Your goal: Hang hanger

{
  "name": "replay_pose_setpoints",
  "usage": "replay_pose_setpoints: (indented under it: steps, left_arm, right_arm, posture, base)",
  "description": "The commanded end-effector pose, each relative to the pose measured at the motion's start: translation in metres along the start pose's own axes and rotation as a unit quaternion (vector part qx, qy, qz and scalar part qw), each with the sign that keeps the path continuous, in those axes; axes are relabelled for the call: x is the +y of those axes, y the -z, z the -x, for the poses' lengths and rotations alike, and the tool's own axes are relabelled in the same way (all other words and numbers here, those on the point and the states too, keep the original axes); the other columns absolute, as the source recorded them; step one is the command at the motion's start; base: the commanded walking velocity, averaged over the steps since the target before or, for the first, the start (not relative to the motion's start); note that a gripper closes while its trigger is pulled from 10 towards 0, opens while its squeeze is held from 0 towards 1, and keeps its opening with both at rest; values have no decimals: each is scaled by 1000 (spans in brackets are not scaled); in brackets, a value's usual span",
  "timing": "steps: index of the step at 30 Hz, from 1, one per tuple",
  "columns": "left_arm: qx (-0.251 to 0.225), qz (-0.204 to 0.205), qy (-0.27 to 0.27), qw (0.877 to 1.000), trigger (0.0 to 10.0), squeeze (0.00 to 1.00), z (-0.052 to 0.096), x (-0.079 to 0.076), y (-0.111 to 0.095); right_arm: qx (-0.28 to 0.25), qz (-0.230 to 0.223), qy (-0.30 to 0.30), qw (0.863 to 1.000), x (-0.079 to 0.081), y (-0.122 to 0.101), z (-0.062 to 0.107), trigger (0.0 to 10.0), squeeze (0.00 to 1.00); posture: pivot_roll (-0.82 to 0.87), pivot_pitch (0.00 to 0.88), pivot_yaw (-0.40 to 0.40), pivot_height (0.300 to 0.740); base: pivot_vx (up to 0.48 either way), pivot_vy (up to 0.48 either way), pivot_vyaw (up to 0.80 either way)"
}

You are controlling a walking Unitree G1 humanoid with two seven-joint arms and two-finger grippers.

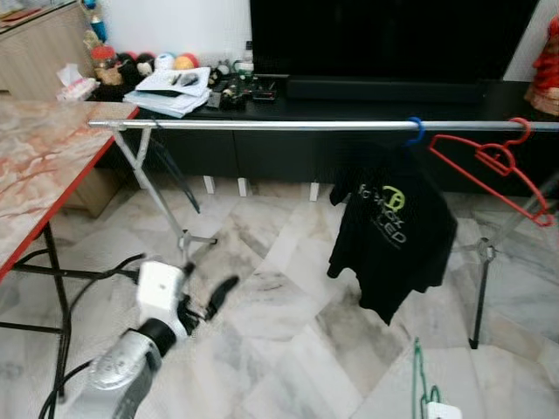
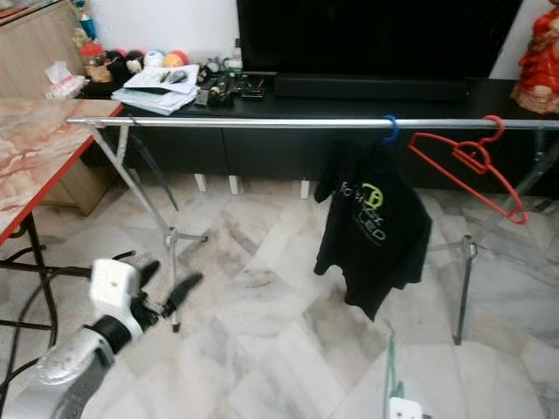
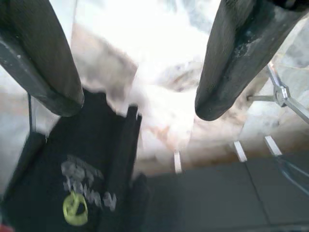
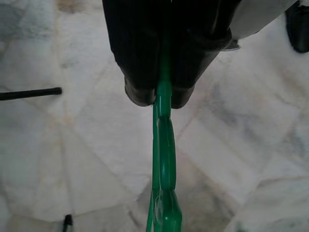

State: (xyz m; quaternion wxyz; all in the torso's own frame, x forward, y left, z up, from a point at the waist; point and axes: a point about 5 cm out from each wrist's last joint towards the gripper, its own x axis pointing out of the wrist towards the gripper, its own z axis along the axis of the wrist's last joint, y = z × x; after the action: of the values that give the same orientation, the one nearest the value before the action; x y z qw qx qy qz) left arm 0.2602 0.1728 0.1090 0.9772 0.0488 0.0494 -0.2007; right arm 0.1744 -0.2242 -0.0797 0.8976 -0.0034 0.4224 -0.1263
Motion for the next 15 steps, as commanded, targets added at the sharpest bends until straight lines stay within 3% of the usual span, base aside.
replay_pose_setpoints:
  steps: [1, 3, 5, 6, 8, 9, 13, 15]
  left_arm:
    - [27, -30, 19, 999, 10000, 0, 2, 0, 10]
    - [39, -51, 38, 997, 10000, 0, 2, -2, 14]
    - [60, -90, 91, 990, 10000, 0, 2, -8, 20]
    - [60, -90, 91, 990, 10000, 0, 2, -8, 20]
    - [81, -131, 137, 979, 10000, 0, 2, -7, 26]
    - [81, -131, 137, 979, 10000, 0, 2, -7, 26]
    - [92, -170, 188, 963, 10000, 0, -2, -7, 28]
    - [96, -169, 212, 958, 10000, 0, -3, -10, 30]
  right_arm:
    - [3, 12, -22, 1000, 10, 2, 0, 10000, 0]
    - [-3, 30, -35, 999, 12, -3, -1, 10000, 0]
    - [-21, 96, -79, 992, 21, -16, -3, 10000, 0]
    - [-21, 96, -79, 992, 21, -16, -3, 10000, 0]
    - [-52, 229, -135, 963, 33, -31, -4, 10000, 0]
    - [-52, 229, -135, 963, 33, -31, -4, 10000, 0]
    - [-99, 304, -173, 931, 32, -61, -5, 10000, 0]
    - [-114, 318, -194, 921, 33, -71, -5, 10000, 0]
  posture:
    - [24, 130, 19, 740]
    - [24, 130, 19, 740]
    - [24, 133, 15, 740]
    - [24, 133, 15, 740]
    - [19, 133, 15, 740]
    - [19, 133, 15, 740]
    - [20, 133, 11, 740]
    - [14, 133, 11, 740]
  base:
    - [0, 0, 0]
    - [0, 0, 0]
    - [0, 0, 0]
    - [0, 0, 0]
    - [0, 0, 0]
    - [0, 0, 0]
    - [0, 0, 0]
    - [0, 0, 0]
